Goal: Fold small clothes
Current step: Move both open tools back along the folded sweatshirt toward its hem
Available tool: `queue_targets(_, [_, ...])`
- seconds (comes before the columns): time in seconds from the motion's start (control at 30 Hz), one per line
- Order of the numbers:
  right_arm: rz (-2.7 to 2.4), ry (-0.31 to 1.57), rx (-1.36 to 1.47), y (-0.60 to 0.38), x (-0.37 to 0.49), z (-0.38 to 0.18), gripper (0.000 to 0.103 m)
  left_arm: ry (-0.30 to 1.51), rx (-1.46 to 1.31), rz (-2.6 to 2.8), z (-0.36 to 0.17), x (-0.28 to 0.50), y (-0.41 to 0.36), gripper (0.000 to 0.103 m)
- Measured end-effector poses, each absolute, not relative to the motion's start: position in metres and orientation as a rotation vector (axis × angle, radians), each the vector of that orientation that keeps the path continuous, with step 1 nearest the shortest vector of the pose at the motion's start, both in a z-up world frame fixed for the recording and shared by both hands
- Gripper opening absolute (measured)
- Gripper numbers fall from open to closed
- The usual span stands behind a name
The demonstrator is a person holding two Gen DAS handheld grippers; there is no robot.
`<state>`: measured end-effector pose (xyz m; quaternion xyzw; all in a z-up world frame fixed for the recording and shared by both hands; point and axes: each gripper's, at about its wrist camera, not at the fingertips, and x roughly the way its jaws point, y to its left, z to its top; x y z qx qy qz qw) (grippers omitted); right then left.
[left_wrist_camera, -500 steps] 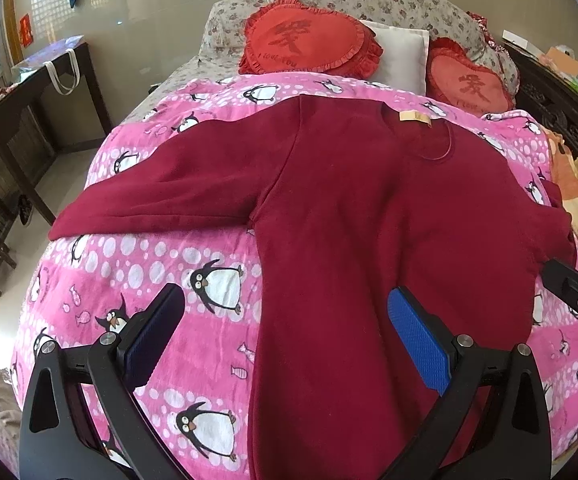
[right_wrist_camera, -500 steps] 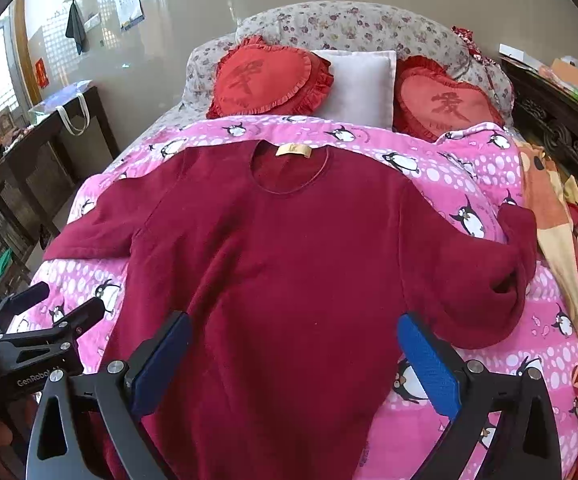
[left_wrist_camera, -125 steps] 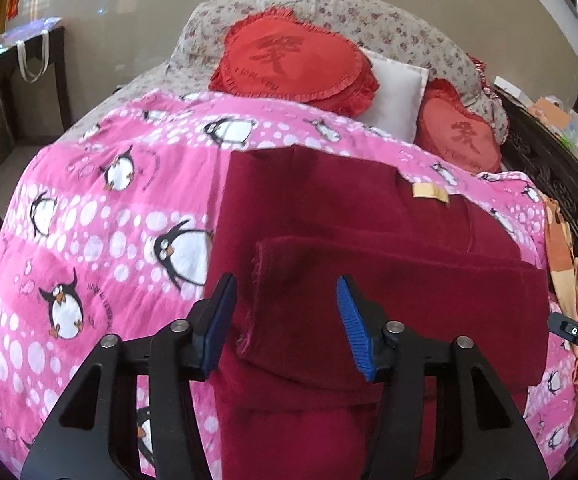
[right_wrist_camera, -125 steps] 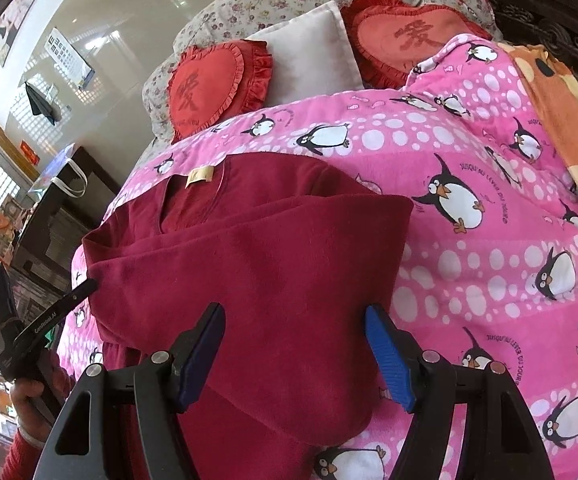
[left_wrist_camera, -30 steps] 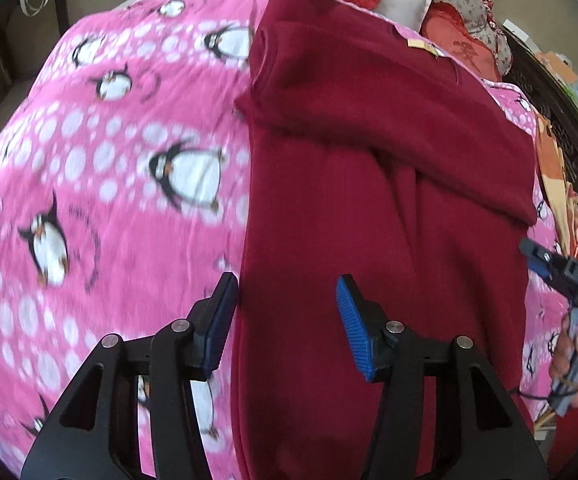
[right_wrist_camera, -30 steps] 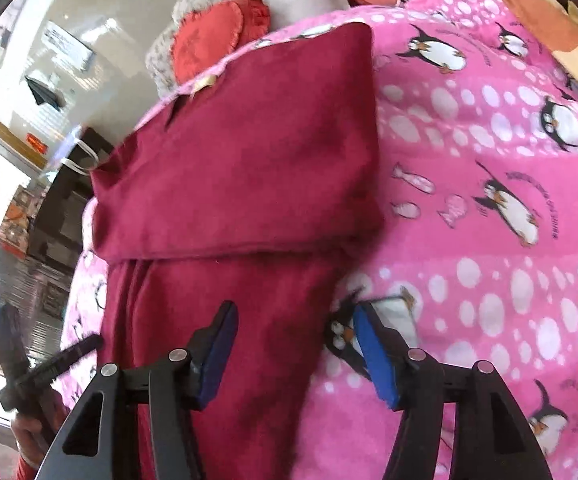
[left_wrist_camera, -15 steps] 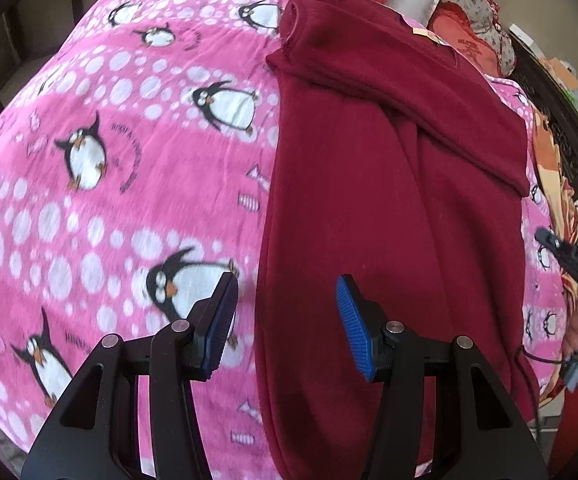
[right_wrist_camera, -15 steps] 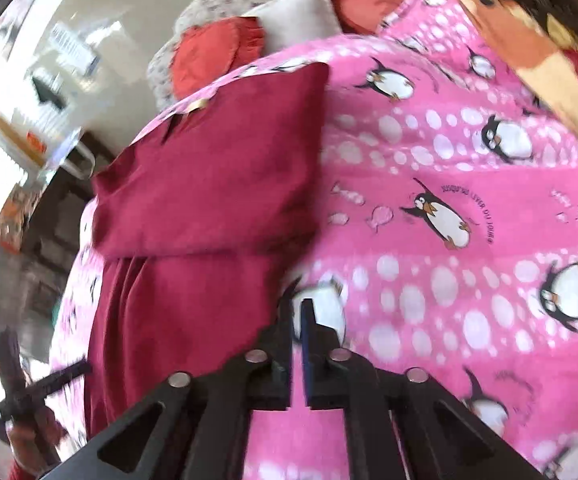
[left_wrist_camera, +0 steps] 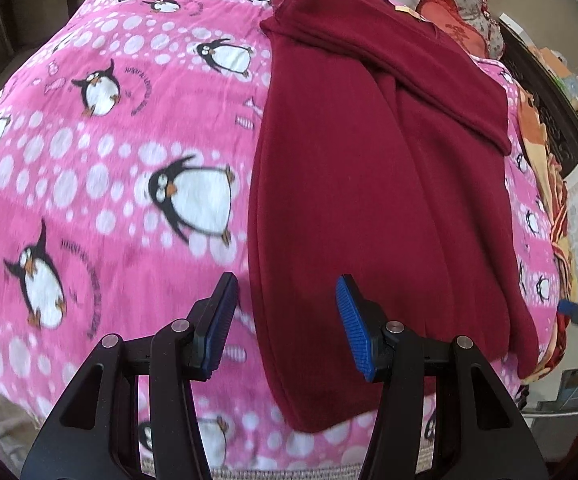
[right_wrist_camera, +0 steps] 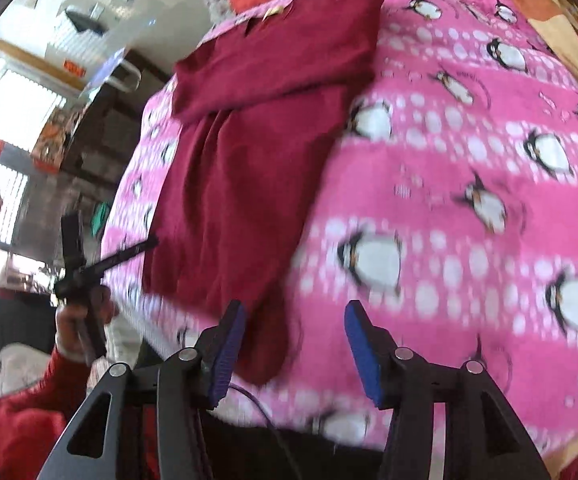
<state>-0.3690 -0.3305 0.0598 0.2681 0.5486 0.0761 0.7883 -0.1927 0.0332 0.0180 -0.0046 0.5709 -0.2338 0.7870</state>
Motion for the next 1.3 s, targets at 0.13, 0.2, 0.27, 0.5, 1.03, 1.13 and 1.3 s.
queue_targets(0.13, [0.186, 1.207, 0.528, -0.306, -0.385, 0.057, 0.064, 1.244, -0.010, -0.488, 0.017, -0.205, 0.036, 0.051])
queue_targets(0.2, [0.166, 1.170, 0.506, -0.291, -0.383, 0.053, 0.064, 1.250, -0.002, -0.475, 0.017, -0.210, 0.036, 0.051])
queue_targets(0.27, [0.179, 1.132, 0.498, -0.276, -0.379, 0.048, 0.064, 1.254, 0.013, -0.460, 0.017, -0.213, 0.036, 0.051])
queue_targets(0.5, [0.199, 1.145, 0.426, -0.241, -0.366, 0.018, 0.064, 1.276, 0.060, -0.438, 0.015, -0.218, 0.036, 0.056])
queue_targets(1.03, [0.213, 1.063, 0.595, -0.280, -0.349, 0.001, 0.040, 1.280, 0.069, -0.413, 0.009, -0.212, 0.022, 0.068])
queue_targets(1.13, [0.202, 1.062, 0.627, -0.288, -0.353, -0.001, 0.040, 1.279, 0.070, -0.410, 0.007, -0.211, 0.013, 0.072])
queue_targets(1.3, [0.212, 1.062, 0.669, -0.291, -0.353, -0.005, 0.042, 1.271, 0.060, -0.413, 0.004, -0.210, 0.008, 0.078])
